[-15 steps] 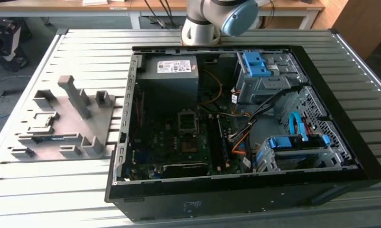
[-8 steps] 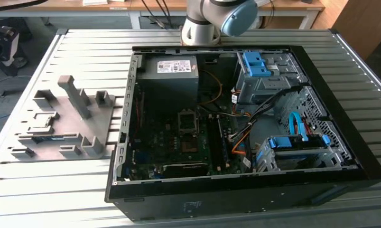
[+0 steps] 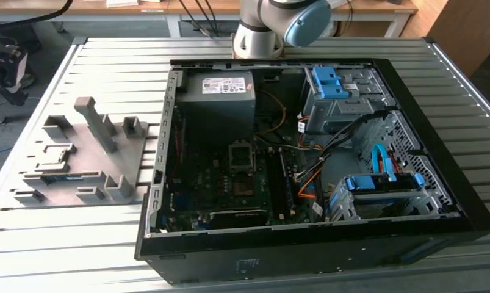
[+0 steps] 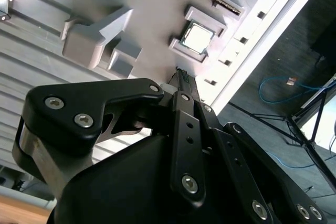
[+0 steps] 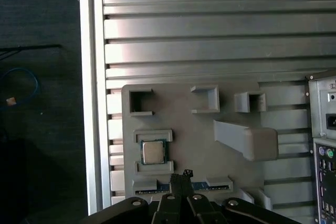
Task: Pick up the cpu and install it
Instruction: 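Reach for the cpu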
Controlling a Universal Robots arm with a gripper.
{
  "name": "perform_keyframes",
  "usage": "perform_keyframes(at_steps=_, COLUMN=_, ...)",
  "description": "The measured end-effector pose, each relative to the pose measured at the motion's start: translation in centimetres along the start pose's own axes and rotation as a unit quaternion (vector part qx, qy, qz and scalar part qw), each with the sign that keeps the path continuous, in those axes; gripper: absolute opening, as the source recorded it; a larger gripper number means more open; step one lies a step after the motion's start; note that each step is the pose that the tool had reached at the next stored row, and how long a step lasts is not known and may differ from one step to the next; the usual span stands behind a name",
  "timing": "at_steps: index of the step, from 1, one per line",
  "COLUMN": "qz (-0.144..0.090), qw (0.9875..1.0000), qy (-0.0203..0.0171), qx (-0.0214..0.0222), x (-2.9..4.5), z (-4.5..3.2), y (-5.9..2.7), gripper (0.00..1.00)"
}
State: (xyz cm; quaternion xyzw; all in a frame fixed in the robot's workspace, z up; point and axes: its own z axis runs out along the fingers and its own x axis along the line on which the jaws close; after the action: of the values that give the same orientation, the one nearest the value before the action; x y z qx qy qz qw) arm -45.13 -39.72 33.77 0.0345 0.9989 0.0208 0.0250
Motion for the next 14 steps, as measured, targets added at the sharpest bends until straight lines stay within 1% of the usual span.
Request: perform_keyframes(at_steps=14, qz=0.000, qw=1.0000, qy=0.0000, qx=0.0000, x=0.69, z=2.51, y=-0.13, gripper=0.10)
